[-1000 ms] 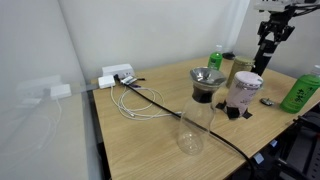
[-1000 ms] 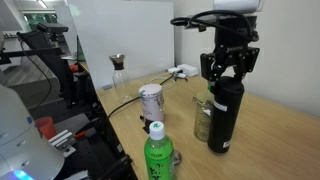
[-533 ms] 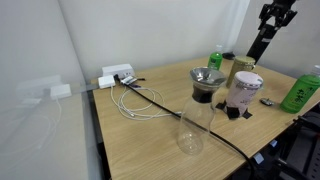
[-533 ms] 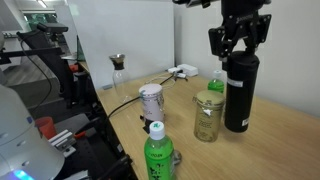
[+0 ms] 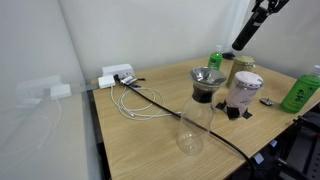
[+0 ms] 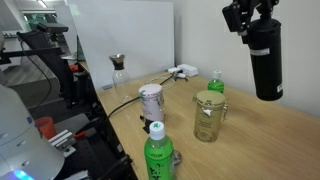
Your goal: Pick the black bottle and move it to the left on the table
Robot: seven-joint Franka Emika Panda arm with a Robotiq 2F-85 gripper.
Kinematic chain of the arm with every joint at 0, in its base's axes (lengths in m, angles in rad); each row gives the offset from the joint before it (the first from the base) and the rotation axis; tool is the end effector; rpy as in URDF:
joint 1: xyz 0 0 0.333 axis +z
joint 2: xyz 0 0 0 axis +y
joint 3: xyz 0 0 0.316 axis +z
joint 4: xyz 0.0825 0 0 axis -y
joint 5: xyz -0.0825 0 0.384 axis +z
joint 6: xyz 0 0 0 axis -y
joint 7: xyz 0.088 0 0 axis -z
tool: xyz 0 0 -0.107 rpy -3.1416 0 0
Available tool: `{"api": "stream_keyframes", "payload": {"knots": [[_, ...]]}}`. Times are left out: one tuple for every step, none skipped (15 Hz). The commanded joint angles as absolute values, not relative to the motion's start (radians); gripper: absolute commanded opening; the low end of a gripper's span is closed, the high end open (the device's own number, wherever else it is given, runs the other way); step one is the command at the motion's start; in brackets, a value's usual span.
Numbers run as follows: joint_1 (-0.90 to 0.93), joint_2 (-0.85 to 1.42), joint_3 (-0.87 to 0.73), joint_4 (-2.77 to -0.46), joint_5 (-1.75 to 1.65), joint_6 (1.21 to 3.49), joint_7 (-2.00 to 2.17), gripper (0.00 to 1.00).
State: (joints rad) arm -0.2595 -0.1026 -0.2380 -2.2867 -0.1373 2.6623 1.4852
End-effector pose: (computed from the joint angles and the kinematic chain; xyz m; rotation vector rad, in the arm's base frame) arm 0.4743 -0.2555 0.4460 -1.7101 2.3435 -0.6664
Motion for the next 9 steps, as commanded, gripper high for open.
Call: {"api": "stream_keyframes", "payload": {"knots": [[-0.267,-0.15,-0.207,-2.323,-0.149,2.746,1.482,0.44],[-0.263,-0.16,-0.199,-2.327,-0.136,2.763,1.47,0.44],[-0.259,-0.169,-0.189,-2.331,-0.128,2.782,1.46,0.44],[-0.252,-0.176,-0.178,-2.334,-0.118,2.806,1.448,0.44],[-0.244,-0.185,-0.165,-2.337,-0.105,2.828,1.435,0.44],[-0.236,-0.191,-0.153,-2.341,-0.096,2.846,1.426,0.44],[-0.224,-0.199,-0.141,-2.344,-0.083,2.861,1.413,0.44],[-0.209,-0.206,-0.129,-2.348,-0.064,2.874,1.398,0.44],[-0.191,-0.211,-0.121,-2.353,-0.035,2.883,1.374,0.44]]}}
